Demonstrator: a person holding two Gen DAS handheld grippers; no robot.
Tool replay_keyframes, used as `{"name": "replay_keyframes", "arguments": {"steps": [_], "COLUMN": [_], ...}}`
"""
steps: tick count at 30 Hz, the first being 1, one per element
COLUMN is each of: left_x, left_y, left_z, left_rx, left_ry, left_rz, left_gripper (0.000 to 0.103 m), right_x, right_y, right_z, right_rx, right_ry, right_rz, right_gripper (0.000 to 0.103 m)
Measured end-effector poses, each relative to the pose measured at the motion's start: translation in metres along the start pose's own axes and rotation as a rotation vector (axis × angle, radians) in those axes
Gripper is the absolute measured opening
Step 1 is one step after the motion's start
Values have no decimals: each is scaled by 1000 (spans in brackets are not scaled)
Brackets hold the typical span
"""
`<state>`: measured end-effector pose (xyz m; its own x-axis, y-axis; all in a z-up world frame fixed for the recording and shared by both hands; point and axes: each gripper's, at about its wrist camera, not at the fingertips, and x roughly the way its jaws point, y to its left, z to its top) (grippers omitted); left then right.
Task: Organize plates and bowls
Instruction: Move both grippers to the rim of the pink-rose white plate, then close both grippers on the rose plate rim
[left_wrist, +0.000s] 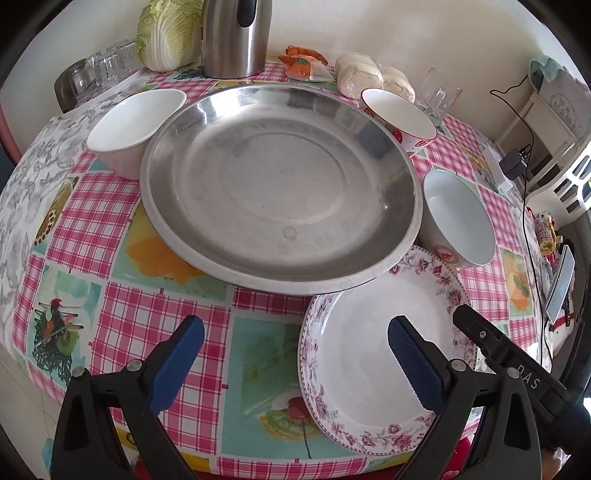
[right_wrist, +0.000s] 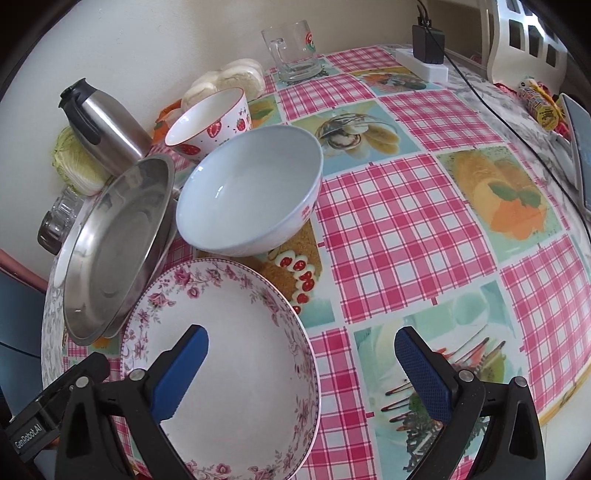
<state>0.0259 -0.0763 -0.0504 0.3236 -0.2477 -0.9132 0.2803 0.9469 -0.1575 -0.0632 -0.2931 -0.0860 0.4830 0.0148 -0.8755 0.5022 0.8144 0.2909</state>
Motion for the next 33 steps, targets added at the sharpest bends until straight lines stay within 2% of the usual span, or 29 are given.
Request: {"name": "replay_keyframes", "arguments": {"steps": [5,7,9,12,15,18,20,26,30,33], "left_x": [5,9,11,14,17,20,22,35,36,39], "left_y": [-4,-3,-1,5,11,14,12,13,12,8], "left_z": [0,-1,-1,-3,-6,-10,-11,-15,-15,-13], "left_rx": [4,-4,-15,-52,-86,-102,-99,-114,-112,-119], "left_ry": [26,42,55,75,100,122,135,182,174,164], "left_rz": [-6,2,5,-13,-38,-51,-48,-74,-80,-87], "left_gripper": [100,100,100,100,99,95,82,70,68,58], "right_x": [1,4,5,6,6,8,9,19,25,26], "right_y": [0,-1,-2,-5,-7,-7,-8,-8,-7,-13], "right_z": [0,1,0,1,2,2,2,1,0,2], "right_rx": [-3,0,4,8,16,16,18,15,13,44], "right_ry": [19,32,44,39,37,45,51,80,90,97], "right_rz": [16,32,41,40,55,58,60,76,104,138], "right_gripper": [79,62,57,42,35,35,35,35,35,35]}}
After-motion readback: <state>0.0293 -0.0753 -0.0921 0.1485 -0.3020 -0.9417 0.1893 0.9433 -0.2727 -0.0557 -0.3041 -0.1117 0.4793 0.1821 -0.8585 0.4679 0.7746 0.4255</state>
